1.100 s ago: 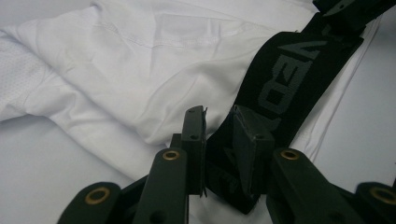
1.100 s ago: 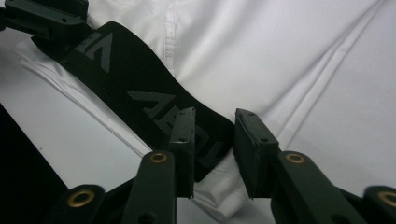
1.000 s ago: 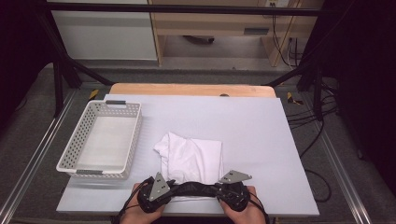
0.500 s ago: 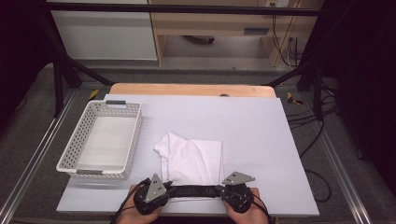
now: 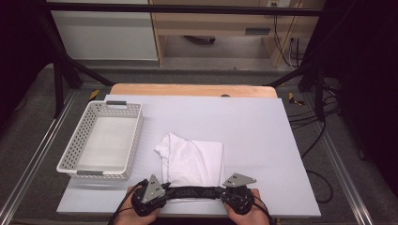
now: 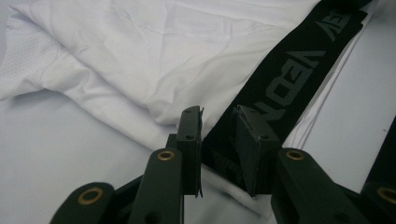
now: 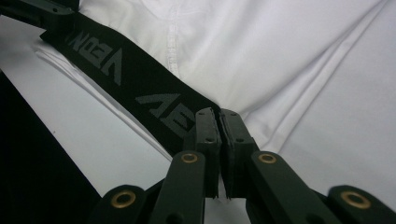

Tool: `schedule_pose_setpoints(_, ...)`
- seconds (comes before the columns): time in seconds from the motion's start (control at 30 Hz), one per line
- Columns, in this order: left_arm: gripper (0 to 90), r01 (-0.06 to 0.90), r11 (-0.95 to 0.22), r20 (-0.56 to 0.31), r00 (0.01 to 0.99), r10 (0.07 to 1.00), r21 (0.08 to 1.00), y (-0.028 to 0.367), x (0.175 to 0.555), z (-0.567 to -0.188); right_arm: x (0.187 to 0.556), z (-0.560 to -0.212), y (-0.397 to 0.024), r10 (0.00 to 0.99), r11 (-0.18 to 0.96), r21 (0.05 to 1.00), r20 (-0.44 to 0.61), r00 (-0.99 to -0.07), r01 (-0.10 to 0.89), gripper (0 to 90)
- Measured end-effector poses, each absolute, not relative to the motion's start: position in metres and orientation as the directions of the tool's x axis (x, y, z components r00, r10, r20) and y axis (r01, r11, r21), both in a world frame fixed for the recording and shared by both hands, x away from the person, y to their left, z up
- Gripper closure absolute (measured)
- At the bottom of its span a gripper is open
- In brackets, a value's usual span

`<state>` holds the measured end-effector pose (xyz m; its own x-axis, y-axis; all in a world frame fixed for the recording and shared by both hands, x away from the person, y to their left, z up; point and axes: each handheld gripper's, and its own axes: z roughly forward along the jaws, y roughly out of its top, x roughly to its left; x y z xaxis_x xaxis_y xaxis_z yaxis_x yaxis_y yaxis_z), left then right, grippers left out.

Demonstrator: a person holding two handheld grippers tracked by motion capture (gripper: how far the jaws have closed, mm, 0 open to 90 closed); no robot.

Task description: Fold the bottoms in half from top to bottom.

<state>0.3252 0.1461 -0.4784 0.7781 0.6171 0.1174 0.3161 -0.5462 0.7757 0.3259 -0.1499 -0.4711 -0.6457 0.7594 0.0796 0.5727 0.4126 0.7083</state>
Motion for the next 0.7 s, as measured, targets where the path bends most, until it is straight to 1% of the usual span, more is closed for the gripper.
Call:
schedule_pose_setpoints(0.23, 64.8, 0.327, -0.538, 0.114, 0.767, 0.631, 0.777, 0.148, 0.325, -0.478, 0.323, -0.471, -0.152, 0.756, 0.431, 0.715, 0.046, -0.652, 0.550, 75.8)
schedule_pose_setpoints(0.33, 59.5, 0.322, -0.528, 0.123, 0.755, 0.644, 0.786, 0.149, 0.324, -0.474, 0.322, -0.470, -0.155, 0.754, 0.442, 0.720, 0.026, -0.656, 0.536, 65.3)
schedule_pose_setpoints(0.4, 55.0, 0.317, -0.520, 0.129, 0.747, 0.652, 0.794, 0.150, 0.325, -0.470, 0.320, -0.468, -0.159, 0.746, 0.449, 0.733, 0.007, -0.666, 0.511, 56.5)
schedule_pose_setpoints(0.5, 47.9, 0.319, -0.495, 0.121, 0.732, 0.671, 0.808, 0.151, 0.327, -0.464, 0.319, -0.468, -0.166, 0.746, 0.442, 0.746, 0.003, -0.666, 0.499, 39.4)
schedule_pose_setpoints(0.57, 42.6, 0.317, -0.486, 0.123, 0.724, 0.679, 0.814, 0.151, 0.330, -0.459, 0.320, -0.468, -0.169, 0.752, 0.441, 0.747, -0.006, -0.659, 0.497, 31.2)
schedule_pose_setpoints(0.7, 34.2, 0.316, -0.478, 0.135, 0.704, 0.697, 0.820, 0.149, 0.337, -0.448, 0.321, -0.467, -0.174, 0.762, 0.426, 0.756, -0.004, -0.647, 0.497, 20.8)
